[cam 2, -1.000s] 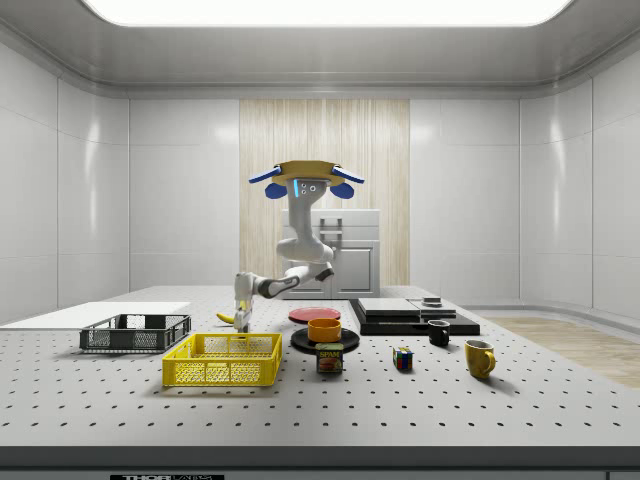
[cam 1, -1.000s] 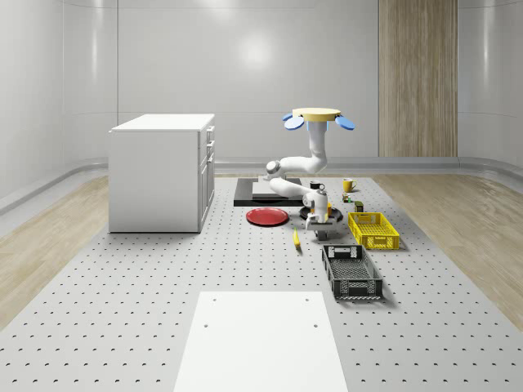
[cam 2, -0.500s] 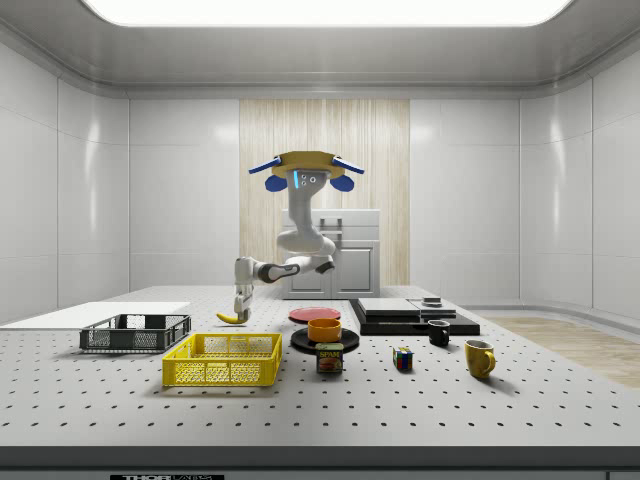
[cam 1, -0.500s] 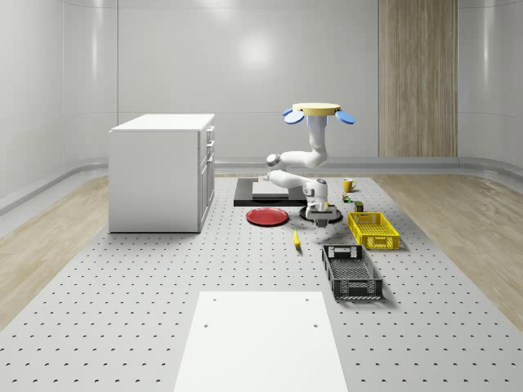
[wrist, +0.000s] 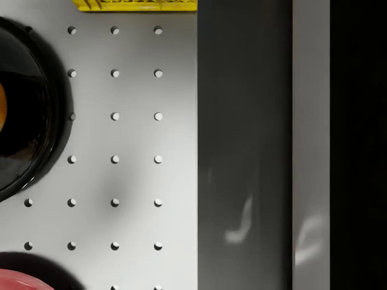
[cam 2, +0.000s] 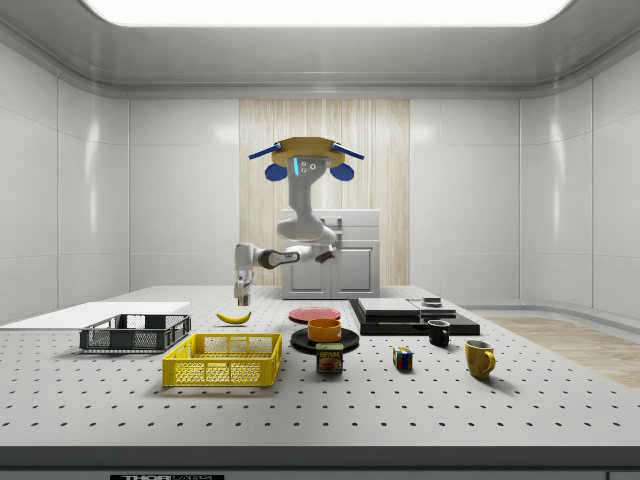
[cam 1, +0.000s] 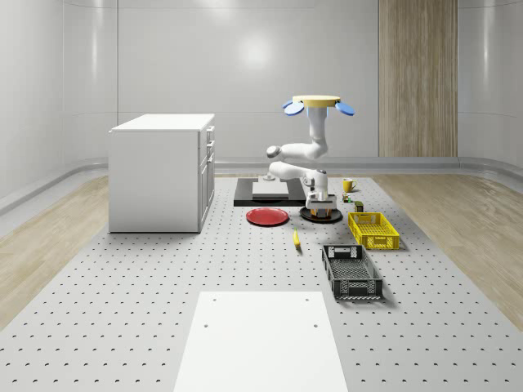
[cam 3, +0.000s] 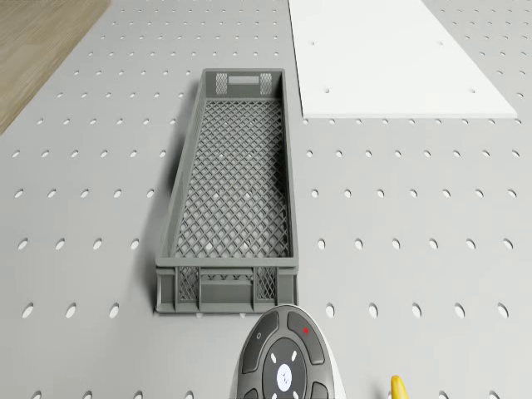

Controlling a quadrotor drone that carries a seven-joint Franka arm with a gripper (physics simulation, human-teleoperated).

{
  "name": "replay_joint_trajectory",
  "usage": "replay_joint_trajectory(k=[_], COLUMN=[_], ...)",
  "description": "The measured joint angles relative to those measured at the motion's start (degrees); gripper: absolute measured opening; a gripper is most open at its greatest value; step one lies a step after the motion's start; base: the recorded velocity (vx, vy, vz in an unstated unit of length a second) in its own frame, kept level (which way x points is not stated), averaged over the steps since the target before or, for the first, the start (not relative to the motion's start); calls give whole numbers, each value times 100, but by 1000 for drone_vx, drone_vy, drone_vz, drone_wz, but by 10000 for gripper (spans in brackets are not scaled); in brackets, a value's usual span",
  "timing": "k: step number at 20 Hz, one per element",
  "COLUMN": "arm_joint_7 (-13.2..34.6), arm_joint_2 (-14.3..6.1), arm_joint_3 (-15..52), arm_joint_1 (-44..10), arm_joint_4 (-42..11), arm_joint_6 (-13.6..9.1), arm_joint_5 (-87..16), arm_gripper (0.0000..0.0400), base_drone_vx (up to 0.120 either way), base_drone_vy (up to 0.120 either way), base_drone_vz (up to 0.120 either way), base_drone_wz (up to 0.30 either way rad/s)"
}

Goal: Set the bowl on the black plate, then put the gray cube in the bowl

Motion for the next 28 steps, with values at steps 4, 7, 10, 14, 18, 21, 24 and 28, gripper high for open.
replay_joint_trajectory(k=[4, 7, 10, 14, 18, 21, 24, 28], arm_joint_7=[-3, -5, -7, -10, -12, -14, -16, -18], arm_joint_2=[6, 10, 13, 18, 22, 26, 29, 32], arm_joint_3=[5, 6, 6, 5, 3, 2, 1, 0], arm_joint_1=[6, 9, 12, 16, 19, 22, 24, 27], arm_joint_4=[-5, -6, -7, -8, -9, -9, -10, -10], arm_joint_6=[-9, -14, -19, -23, -28, -31, -34, -37], arm_joint_5=[4, 3, 2, 0, -2, -4, -5, -7], arm_gripper=[250, 250, 250, 250, 250, 250, 250, 250], base_drone_vx=[-80, -120, -120, -120, -120, -120, -120, -120], base_drone_vy=[90, 120, 67, 0, -60, 0, 0, -40], base_drone_vz=[60, 0, 0, 0, 0, 0, 0, 0], base_drone_wz=[0, 0, 0, 0, 0, 0, 0, 0])
